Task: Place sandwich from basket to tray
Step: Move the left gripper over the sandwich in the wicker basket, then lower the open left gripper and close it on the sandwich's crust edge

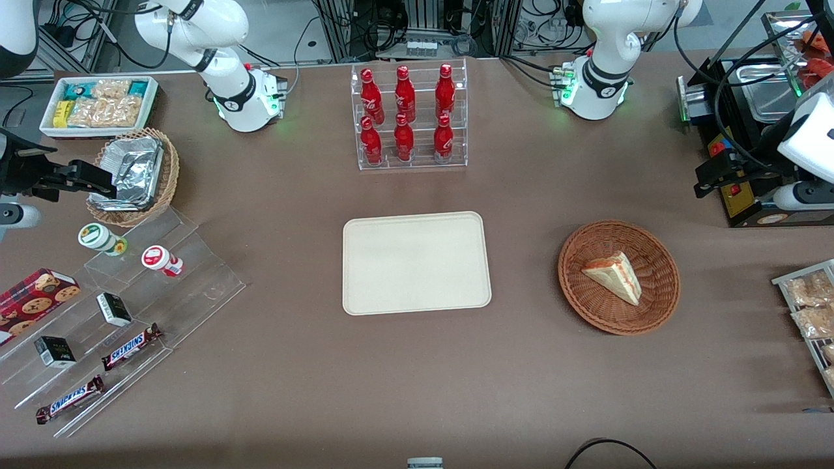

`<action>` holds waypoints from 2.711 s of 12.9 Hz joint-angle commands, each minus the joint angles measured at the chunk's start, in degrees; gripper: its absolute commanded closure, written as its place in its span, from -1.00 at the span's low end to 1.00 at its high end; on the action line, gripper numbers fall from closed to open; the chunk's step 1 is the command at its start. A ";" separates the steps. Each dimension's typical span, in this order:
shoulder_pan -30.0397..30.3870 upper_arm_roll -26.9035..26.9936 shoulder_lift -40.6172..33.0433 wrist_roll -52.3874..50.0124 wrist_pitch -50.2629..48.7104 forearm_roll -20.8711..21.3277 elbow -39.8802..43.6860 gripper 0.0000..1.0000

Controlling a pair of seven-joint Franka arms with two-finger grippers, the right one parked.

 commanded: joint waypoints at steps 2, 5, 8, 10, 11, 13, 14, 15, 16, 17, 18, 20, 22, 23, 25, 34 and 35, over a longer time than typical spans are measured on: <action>-0.71 0.21 -0.15 0.61 -1.49 1.84 0.91 -1.00; -0.88 0.12 1.16 0.44 0.26 1.93 -1.01 -1.00; -0.88 -0.76 1.08 -0.44 7.02 2.37 -7.33 -1.00; -0.88 -0.76 0.99 -2.45 11.93 2.63 -12.68 -1.00; -0.88 -0.76 0.82 -4.73 15.18 2.72 -15.67 -1.00; -0.88 -0.76 0.82 -8.86 20.89 2.72 -20.59 -1.00; -0.88 -0.76 0.55 -10.71 24.41 2.55 -23.66 -1.00; -0.88 -0.76 0.55 -13.95 27.49 2.55 -26.13 -1.00; -0.88 -0.76 0.38 -18.76 31.26 2.55 -28.77 -1.00; -0.88 -0.85 -0.06 -22.38 34.17 2.55 -31.32 -1.00; -0.88 -0.85 -0.41 -24.33 36.63 2.55 -33.87 -1.00; -0.62 -0.67 -1.38 -27.58 43.47 1.84 -39.49 -1.00; -0.62 -0.67 -0.68 -36.43 50.16 1.75 -42.76 -1.00; -0.71 -0.76 0.10 -39.44 51.50 1.84 -42.94 -1.00; -0.80 -0.76 0.73 -40.61 51.69 1.84 -43.47 -1.00; -0.88 -0.76 7.31 -45.18 59.07 1.84 -45.93 -1.00; -0.88 -0.76 7.93 -45.18 60.20 1.84 -46.02 -1.00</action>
